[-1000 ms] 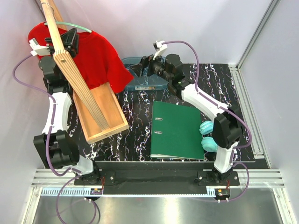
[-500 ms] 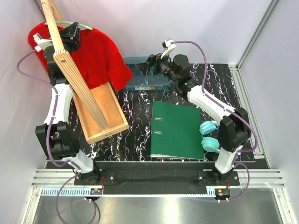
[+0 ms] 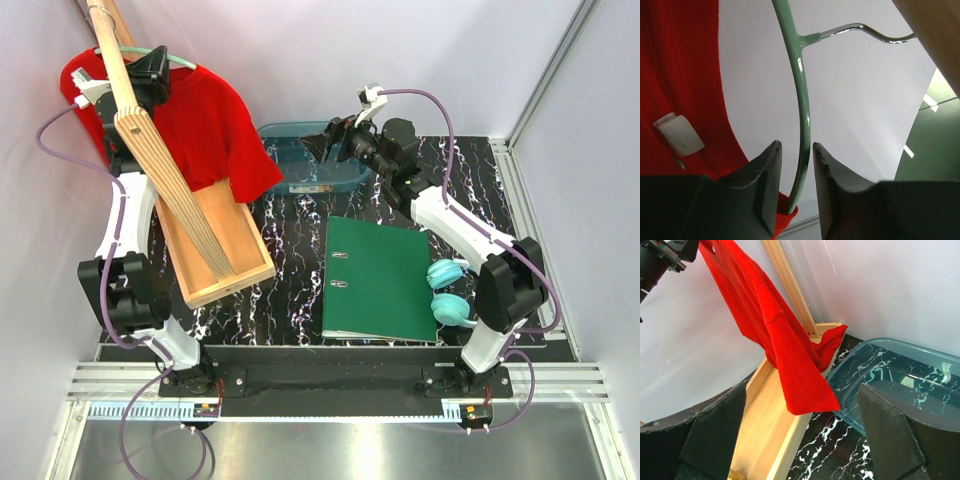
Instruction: Remove the t-shirt from the hanger
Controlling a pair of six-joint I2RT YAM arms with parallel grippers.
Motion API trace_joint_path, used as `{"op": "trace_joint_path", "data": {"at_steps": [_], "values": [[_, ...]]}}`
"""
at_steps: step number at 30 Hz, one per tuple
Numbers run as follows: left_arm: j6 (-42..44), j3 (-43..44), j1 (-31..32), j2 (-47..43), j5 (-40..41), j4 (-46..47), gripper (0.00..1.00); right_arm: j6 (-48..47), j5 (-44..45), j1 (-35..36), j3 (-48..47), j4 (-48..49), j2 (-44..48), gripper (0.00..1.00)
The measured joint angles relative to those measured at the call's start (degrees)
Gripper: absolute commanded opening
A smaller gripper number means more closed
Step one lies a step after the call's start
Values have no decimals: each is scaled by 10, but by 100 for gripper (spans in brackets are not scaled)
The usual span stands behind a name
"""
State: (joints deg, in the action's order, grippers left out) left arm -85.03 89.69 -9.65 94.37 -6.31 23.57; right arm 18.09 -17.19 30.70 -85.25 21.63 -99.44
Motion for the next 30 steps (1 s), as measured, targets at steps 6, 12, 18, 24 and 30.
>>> {"op": "trace_joint_path", "data": {"at_steps": [6, 12, 18, 24, 30], "values": [[15, 17, 4, 7, 2, 0, 0, 2, -2, -3, 9, 0, 16, 100], [32, 19, 8, 13, 4, 10, 0, 2, -4, -5, 19, 0, 39, 100], [64, 21, 17, 15, 13, 18, 0, 2, -5, -8, 20, 0, 45, 100], [101, 35, 21, 15, 16, 10, 0, 2, -11, -10, 20, -1, 45, 100], [153, 73, 28, 33, 1, -20, 0, 2, -18, -11, 20, -3, 45, 100]]}}
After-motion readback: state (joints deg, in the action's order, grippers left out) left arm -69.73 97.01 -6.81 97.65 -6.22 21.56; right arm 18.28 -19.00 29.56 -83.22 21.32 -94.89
